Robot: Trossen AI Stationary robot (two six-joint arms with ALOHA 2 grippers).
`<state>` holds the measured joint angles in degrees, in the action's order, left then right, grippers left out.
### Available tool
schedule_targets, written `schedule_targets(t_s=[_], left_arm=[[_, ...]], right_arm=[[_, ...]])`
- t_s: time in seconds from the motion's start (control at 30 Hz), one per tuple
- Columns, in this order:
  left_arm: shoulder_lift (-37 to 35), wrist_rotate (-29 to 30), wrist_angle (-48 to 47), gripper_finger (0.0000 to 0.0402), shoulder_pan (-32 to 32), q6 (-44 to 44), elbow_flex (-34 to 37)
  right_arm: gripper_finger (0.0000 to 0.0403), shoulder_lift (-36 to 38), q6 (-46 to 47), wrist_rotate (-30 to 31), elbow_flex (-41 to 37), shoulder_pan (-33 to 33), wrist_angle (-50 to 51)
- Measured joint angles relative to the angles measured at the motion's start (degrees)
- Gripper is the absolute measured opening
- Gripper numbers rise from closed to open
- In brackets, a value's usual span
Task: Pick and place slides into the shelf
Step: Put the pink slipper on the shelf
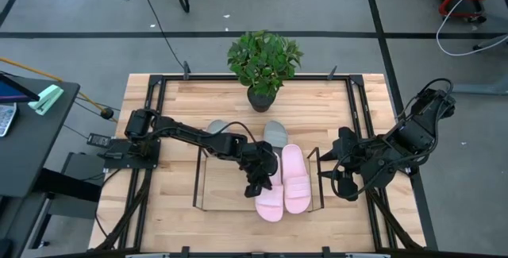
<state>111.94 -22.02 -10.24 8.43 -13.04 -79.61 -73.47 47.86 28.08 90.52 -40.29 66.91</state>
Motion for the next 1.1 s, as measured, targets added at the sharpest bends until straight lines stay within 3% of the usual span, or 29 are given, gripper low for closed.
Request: schedule_targets(t_s=[0.57,1.1], left_arm=[[0.00,1.40,-0.83,0.0009,-0.57,0.18,0.00],[0.00,1.16,-1.04,0.0111,-0.95,-0.24,0.00]], right_arm=[[0.0213,0.00,0.02,0.00,0.00,0.00,0.00],[0.0213,0.00,0.04,-0.02,0.00,0.00,0.00]])
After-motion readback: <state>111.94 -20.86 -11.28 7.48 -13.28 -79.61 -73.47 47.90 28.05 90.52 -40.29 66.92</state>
